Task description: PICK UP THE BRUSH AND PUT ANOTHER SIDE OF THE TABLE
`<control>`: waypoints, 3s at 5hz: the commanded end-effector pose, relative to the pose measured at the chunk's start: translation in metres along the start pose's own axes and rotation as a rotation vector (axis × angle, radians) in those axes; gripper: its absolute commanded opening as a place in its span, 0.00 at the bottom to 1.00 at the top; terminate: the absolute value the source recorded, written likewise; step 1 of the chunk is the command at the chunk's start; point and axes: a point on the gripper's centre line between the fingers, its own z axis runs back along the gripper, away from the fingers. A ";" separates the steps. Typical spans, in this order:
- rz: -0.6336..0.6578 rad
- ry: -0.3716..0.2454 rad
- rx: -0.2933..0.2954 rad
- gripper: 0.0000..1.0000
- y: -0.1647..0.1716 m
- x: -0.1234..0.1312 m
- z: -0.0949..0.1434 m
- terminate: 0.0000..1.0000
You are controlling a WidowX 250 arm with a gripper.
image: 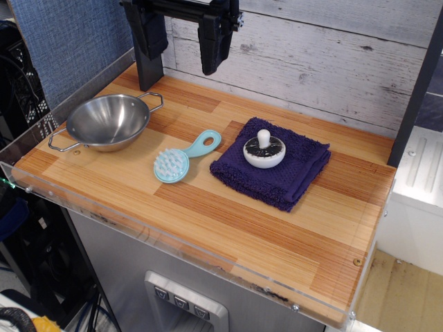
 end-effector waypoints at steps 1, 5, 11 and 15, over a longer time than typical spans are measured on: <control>0.000 0.000 0.000 1.00 0.000 0.000 0.000 0.00; -0.085 0.008 0.036 1.00 -0.041 0.045 -0.056 0.00; -0.024 0.162 -0.015 1.00 -0.056 0.054 -0.137 0.00; -0.006 0.184 -0.010 0.00 -0.052 0.050 -0.139 0.00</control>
